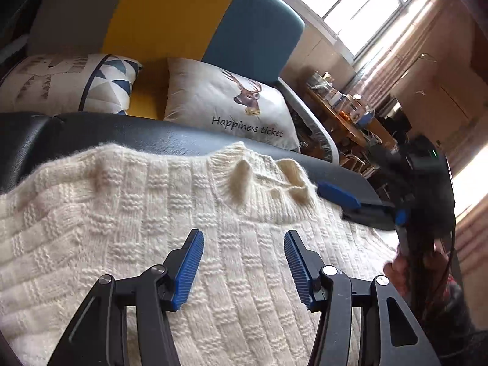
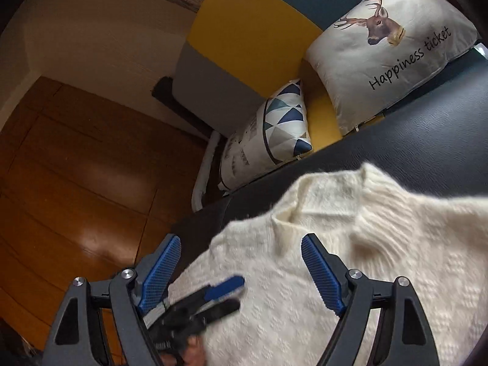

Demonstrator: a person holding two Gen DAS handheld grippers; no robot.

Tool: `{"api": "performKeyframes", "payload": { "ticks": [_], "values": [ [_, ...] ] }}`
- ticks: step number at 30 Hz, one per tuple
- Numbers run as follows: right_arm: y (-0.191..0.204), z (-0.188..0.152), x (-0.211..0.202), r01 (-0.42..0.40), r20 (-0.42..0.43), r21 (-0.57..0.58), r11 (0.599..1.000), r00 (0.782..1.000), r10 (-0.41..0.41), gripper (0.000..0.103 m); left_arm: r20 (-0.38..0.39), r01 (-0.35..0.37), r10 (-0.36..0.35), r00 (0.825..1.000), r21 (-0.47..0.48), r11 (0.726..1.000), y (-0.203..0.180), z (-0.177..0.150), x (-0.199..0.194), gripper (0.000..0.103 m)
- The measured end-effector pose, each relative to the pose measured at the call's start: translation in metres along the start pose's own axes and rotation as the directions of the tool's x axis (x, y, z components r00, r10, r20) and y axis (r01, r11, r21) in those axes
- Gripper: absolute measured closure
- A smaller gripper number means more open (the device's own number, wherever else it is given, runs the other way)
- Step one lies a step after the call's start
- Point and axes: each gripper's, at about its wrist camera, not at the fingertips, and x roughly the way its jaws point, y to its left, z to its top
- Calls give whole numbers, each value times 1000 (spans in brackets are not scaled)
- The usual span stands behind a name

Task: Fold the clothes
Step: 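Grasp the collar edge with the right gripper while the left gripper holds the collar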

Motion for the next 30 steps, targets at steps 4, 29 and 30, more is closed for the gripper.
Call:
{"api": "performKeyframes", "payload": {
  "ticks": [4, 29, 30],
  "values": [
    [-8, 23, 54, 151, -125, 84, 985, 982, -140, 19, -27, 38, -39, 999, -18, 999, 7, -11, 11, 46],
    [10, 12, 6, 151, -90, -56, 987, 984, -156, 22, 5, 166, -166, 986, -117, 979, 16, 37, 12, 46],
    [2, 8, 0, 153, -89, -32, 988, 984, -156, 22, 4, 176, -177, 984, -125, 976, 17, 46, 19, 44]
  ]
}}
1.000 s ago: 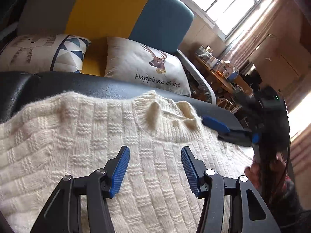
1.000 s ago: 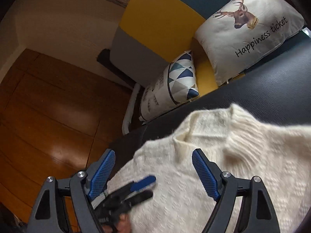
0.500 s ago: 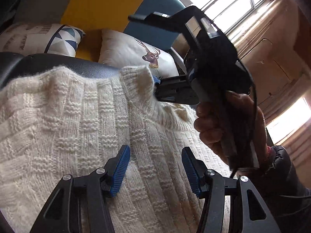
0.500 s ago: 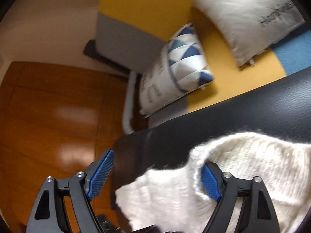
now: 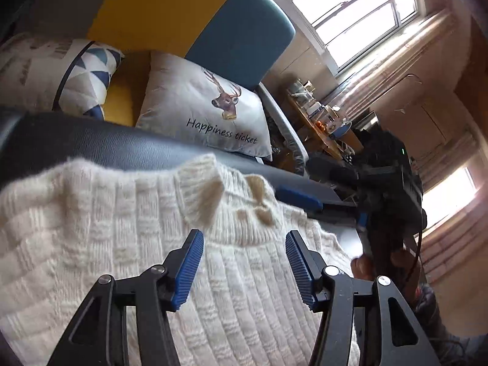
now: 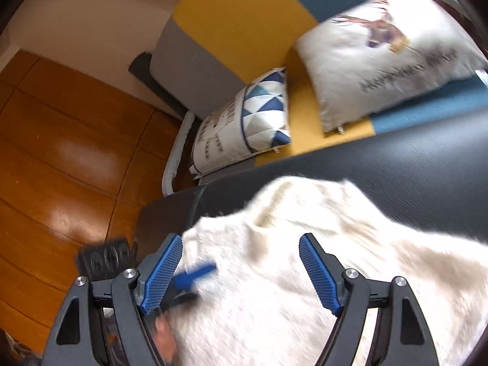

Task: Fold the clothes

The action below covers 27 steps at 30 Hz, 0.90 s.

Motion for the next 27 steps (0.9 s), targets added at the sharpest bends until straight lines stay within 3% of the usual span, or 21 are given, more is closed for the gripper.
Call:
{"api": "performKeyframes", "payload": {
  "ticks": [2, 5, 6, 8, 10, 13, 15, 17, 19, 23, 25, 27],
  "values": [
    [-19, -6, -4, 19, -5, 55, 998, 1000, -19, 22, -23, 13, -14, 1000, -48, 999, 8, 15, 18, 44],
    [-47, -7, -9, 25, 41, 127, 992, 999, -31, 28, -41, -48, 43, 998, -138, 989, 32, 23, 40, 45],
    [-56, -8, -12, 19, 67, 148, 989, 997, -29, 35, -35, -60, 55, 998, -162, 985, 40, 23, 42, 62],
    [-69, -10, -17, 10, 110, 172, 985, 993, -29, 44, -12, -54, 52, 999, -200, 978, 52, 20, 40, 79],
    [-69, -14, -21, 16, 123, 159, 987, 992, -36, 45, -9, -44, 43, 999, -231, 972, 59, 17, 35, 84],
    [-56, -26, -30, 74, 120, 122, 990, 989, -88, 37, -10, -86, 86, 996, -243, 966, 49, 13, 22, 74],
    [-46, -41, -53, 92, 162, 107, 990, 981, -109, 37, 21, -108, 115, 993, -223, 969, 34, 5, 4, 48],
    [-45, -68, -87, 76, 204, 114, 991, 974, -98, 36, 61, -137, 150, 987, -176, 975, 18, -11, -17, 37],
    [-58, -103, -131, 99, 235, 163, 982, 962, -136, 36, 81, -163, 175, 981, -140, 977, 5, -33, -34, 35],
    [-91, -184, -229, 140, 313, 324, 936, 917, -246, 36, 96, -173, 191, 977, -165, 971, -3, -77, -61, 35],
    [-113, -231, -285, 136, 390, 437, 889, 862, -324, 36, 94, -187, 206, 974, -180, 966, -5, -98, -70, 35],
    [-137, -279, -335, 91, 459, 566, 820, 791, -404, 36, 80, -214, 232, 969, -194, 958, -4, -115, -75, 35]
  ]
}}
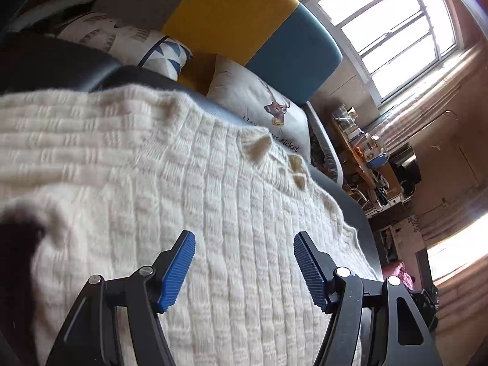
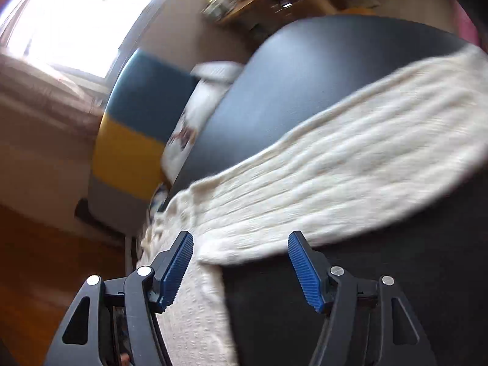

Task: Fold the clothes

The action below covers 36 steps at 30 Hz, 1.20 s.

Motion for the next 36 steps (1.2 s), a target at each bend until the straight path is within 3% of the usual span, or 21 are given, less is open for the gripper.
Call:
{"api": "performKeyframes", "payload": {
  "ticks": [4, 8, 13, 17, 22, 27, 31, 36],
  "values": [
    [-76, 21, -68, 84, 170, 197, 977, 978, -118, 35, 25, -53, 53, 998, 20, 998, 1, -23, -14, 35],
    [-112, 40, -77, 74, 215, 275, 959, 967, -136, 36, 38, -97, 95, 995, 51, 994, 1, -36, -18, 35],
    [-102, 63, -64, 121, 275, 216, 969, 945, -179, 36, 45, -130, 126, 991, 97, 987, -3, -44, -17, 35],
    [-101, 67, -52, 47, 341, 210, 977, 933, -118, 36, 25, -136, 134, 991, 78, 988, -5, -40, -16, 35],
    [-103, 70, -51, 37, 352, 247, 968, 928, -126, 35, -20, -121, 121, 992, 13, 993, -7, -34, -18, 31],
    [-121, 69, -58, -91, 386, 339, 936, 921, -51, 38, -48, -103, 103, 994, -2, 995, -15, -35, -19, 30],
    [-112, 76, -49, -20, 330, 321, 947, 940, -92, 36, -71, -88, 89, 993, 22, 996, -25, -39, -19, 30],
    [-104, 76, -42, 19, 305, 259, 966, 947, -101, 35, -90, -59, 64, 994, 61, 996, -41, -38, -18, 30]
  ]
}}
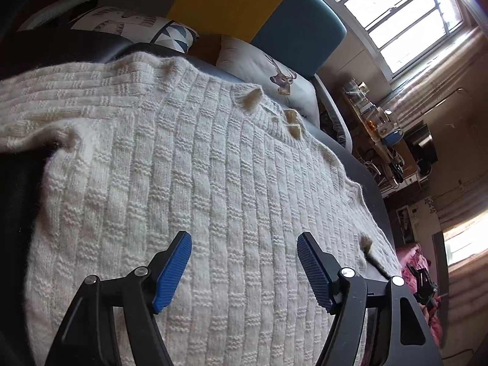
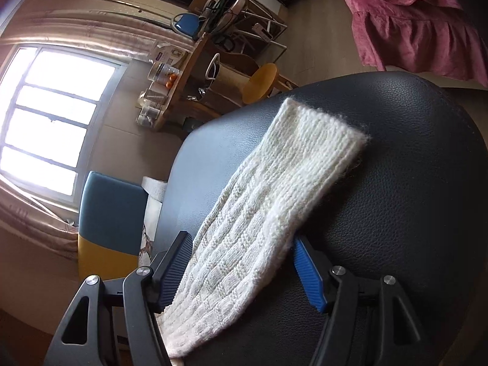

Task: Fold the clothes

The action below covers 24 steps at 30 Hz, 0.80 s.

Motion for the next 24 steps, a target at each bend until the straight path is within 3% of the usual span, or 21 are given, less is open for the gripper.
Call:
{"api": "performKeyframes", "payload": {
  "ticks": [2, 3, 4, 6, 9, 12, 15, 17, 20, 24],
  "values": [
    [-1, 1, 1, 14, -13, 5, 1000, 1000, -14, 57, -7, 12, -12, 1000, 15, 1000, -7, 1, 1, 30],
    [-5, 0, 4, 37, -17, 23, 999, 999, -37, 99, -12, 17, -17, 1000, 22, 1000, -11, 1, 2, 30],
    [-11, -1, 9, 71, -27, 35, 997, 997, -70, 98, -18, 22, -22, 1000, 29, 999, -15, 1, 3, 30],
    [-15, -3, 11, 41, 18, 31, 999, 999, -42, 98, -32, 30, -28, 999, 46, 999, -23, 1, 6, 30],
    [-1, -5, 17, 66, 28, -35, 997, 997, -65, 97, -65, 44, -40, 997, 69, 997, -37, 1, 13, 30],
    [36, -15, 25, 53, 10, -239, 970, 999, -53, 97, -101, 66, -55, 993, 112, 991, -57, 2, 21, 30],
    [75, -33, 37, 37, -27, -450, 892, 998, -54, 96, -170, 138, -113, 979, 140, 980, -89, 6, 37, 30],
    [95, -51, 52, 28, -68, -570, 821, 994, -82, 95, -240, 214, -179, 954, 125, 969, -114, 10, 53, 30],
    [105, -76, 76, 30, -126, -670, 742, 980, -153, 95, -347, 320, -279, 895, 66, 945, -157, 12, 83, 30],
    [106, -89, 81, 20, -133, -710, 704, 978, -162, 95, -472, 433, -380, 796, 5, 901, -223, 9, 127, 27]
  ]
}}
